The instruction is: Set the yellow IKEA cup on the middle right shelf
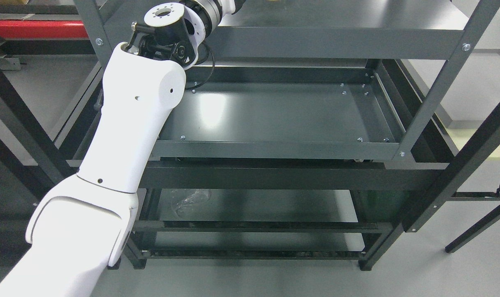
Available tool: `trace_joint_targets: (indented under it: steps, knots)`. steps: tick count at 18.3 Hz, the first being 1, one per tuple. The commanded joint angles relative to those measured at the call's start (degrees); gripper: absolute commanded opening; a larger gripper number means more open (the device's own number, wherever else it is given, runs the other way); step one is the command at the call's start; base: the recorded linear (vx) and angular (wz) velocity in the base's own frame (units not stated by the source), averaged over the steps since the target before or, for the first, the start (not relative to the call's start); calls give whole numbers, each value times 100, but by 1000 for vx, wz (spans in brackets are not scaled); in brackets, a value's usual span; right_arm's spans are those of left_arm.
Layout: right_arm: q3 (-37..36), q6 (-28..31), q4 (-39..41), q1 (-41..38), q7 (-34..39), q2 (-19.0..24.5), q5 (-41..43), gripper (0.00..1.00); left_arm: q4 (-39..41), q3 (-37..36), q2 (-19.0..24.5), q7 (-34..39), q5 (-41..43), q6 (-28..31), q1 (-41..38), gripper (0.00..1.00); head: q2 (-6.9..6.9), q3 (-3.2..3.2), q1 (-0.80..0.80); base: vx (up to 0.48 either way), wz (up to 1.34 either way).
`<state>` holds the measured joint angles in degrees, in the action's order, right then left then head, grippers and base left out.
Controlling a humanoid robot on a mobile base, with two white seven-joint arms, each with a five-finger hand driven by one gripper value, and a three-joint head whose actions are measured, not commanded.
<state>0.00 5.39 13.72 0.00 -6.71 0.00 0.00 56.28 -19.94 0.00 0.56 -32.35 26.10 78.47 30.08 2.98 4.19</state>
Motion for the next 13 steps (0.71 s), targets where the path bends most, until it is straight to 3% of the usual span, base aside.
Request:
trace_joint_targets:
  steps: [1,6,13]
  knots:
    - [97,-3,-1,-79,3,-100,141,99,-311,-194,100,-170,53,35,28,73,0,0,0,0,0]
    - [97,-3,-1,-79,3,-100,141,99,49,-194,100,-197,97,88,63,98,0,0,0,0,0]
    - [97,-3,-1,-79,3,-100,141,99,655,165,100,-144,211,114,133,99,0,0,0,0,0]
